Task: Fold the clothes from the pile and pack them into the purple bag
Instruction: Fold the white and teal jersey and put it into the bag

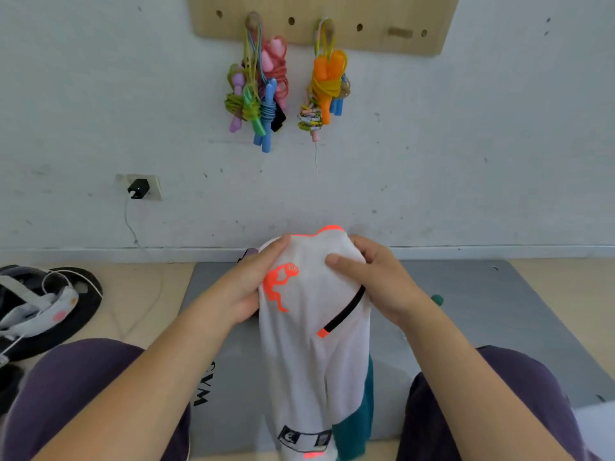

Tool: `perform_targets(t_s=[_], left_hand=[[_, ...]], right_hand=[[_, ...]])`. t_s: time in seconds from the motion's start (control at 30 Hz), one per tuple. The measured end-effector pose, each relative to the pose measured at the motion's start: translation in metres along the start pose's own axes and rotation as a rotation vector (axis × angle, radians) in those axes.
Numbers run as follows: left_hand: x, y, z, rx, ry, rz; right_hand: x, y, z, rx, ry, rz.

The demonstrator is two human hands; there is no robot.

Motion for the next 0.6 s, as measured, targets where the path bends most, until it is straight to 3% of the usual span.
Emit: perform_targets(t_s=[0.07,0.2,0.33,0.43,0.6], left_hand=[[-0.002,-0.006,-0.001,-0.046,0.033,0.034],[-0.002,-0.010,0.009,-0.115,0.158,0.048],[0.011,-0.001,0.018,-0.199,0.298,-0.026],[0.019,-0.001,0.023,-0.296,0.379,-0.007],[0.023,-0.015,0.037,-0.359,0.498,0.137]], right_hand=[[0.000,0.007,0.012,-0.040,0.058,-0.034],[-0.001,0.029,0.015,-0.488,0.196,-0.135],[0.001,0.039,0.016,-0.744,0.278,-0.084],[-0.003,0.026,0.012,-0.691,0.147,0.042],[0.000,0.000,0.012,-0.172,0.093,0.232]])
Point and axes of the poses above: each hand's wrist, its own x-axis away from the middle knuckle, its own y-axis out of the palm, z = x × y, the point moved 5 cm from there along -x, towards the middle knuckle, and after that the axes turned 8 degrees about -y, right-handed, at the moved point
